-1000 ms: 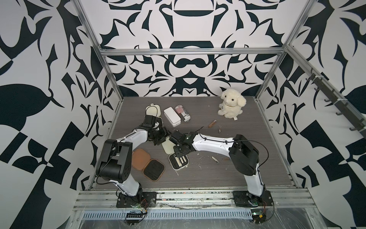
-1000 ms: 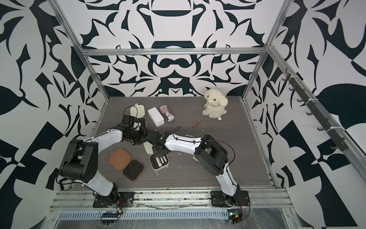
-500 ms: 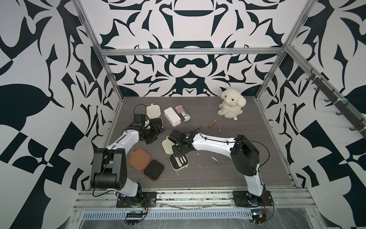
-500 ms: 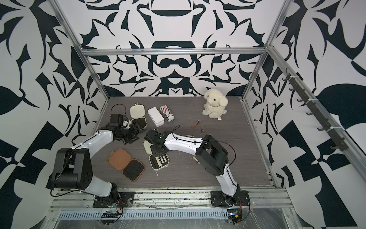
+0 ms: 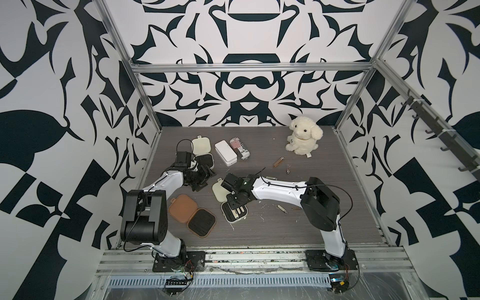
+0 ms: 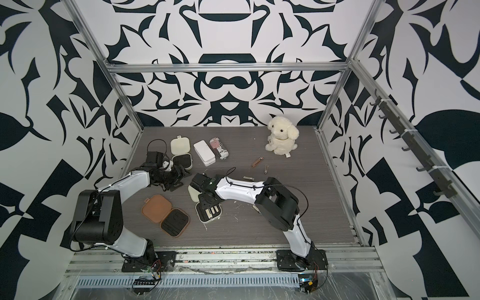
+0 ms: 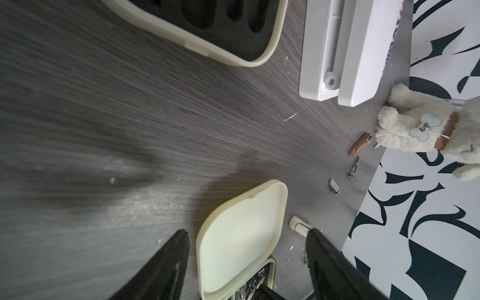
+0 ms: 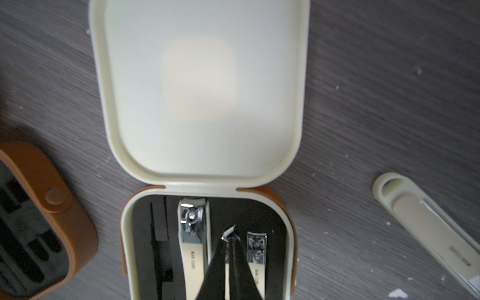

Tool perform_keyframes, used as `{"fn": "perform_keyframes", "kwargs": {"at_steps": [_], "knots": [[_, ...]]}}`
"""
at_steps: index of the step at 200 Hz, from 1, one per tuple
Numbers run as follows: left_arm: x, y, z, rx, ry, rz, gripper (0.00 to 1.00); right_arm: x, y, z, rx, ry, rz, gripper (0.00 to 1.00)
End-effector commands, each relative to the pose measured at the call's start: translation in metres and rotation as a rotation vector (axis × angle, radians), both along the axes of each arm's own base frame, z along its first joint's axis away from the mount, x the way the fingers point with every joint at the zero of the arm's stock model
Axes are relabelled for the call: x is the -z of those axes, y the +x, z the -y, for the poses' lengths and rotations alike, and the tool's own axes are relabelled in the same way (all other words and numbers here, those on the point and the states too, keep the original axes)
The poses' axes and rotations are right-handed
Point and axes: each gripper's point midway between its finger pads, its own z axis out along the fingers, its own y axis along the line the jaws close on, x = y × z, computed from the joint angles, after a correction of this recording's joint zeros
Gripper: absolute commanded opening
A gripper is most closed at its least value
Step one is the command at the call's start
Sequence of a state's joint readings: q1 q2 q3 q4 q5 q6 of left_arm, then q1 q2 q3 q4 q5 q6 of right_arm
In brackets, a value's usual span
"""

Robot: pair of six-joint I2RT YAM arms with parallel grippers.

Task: Organize nail clipper sets
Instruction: Adjust the nail clipper in the storage box.

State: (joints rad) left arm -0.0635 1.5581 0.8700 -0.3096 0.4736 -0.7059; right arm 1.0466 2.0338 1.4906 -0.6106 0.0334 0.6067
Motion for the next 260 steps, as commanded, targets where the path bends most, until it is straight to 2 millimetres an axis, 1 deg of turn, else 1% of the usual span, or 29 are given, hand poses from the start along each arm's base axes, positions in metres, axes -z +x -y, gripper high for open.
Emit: {"fn": "perform_keyframes", "kwargs": {"at_steps": [1, 68, 136, 167, 179, 195, 214, 235, 249, 260], "knots": [[0.007, -0.005, 0.002, 0.017, -0.016, -0.014, 0.75, 0.0, -0.003, -0.003, 0.01, 0.013, -0.004, 0.1], [0.01, -0.001, 0.002, 0.013, -0.051, -0.019, 0.76, 0.011, -0.006, 0.003, 0.016, -0.011, -0.016, 0.08], [0.015, 0.001, 0.004, 0.021, -0.081, -0.033, 0.76, 0.027, -0.013, 0.015, 0.03, -0.046, -0.04, 0.07], [0.014, 0.001, 0.005, 0.022, -0.086, -0.03, 0.76, 0.025, -0.014, 0.017, 0.035, -0.044, -0.038, 0.07], [0.013, 0.002, 0.006, 0.023, -0.095, -0.028, 0.76, 0.02, -0.013, 0.015, 0.034, -0.035, -0.029, 0.07], [0.015, 0.002, 0.008, 0.03, -0.11, -0.03, 0.76, 0.009, -0.009, 0.007, 0.025, -0.005, -0.013, 0.08], [0.016, 0.002, 0.01, 0.037, -0.125, -0.031, 0.76, -0.012, 0.002, -0.002, 0.018, 0.019, 0.027, 0.12], [0.02, 0.002, 0.012, 0.044, -0.138, -0.038, 0.76, -0.037, 0.013, -0.013, 0.013, 0.058, 0.067, 0.19], [0.022, 0.002, 0.014, 0.047, -0.152, -0.042, 0.76, -0.052, 0.016, -0.014, 0.011, 0.071, 0.09, 0.23], [0.023, 0.002, 0.015, 0.05, -0.16, -0.043, 0.76, -0.06, 0.015, -0.009, 0.014, 0.072, 0.101, 0.24]]}}
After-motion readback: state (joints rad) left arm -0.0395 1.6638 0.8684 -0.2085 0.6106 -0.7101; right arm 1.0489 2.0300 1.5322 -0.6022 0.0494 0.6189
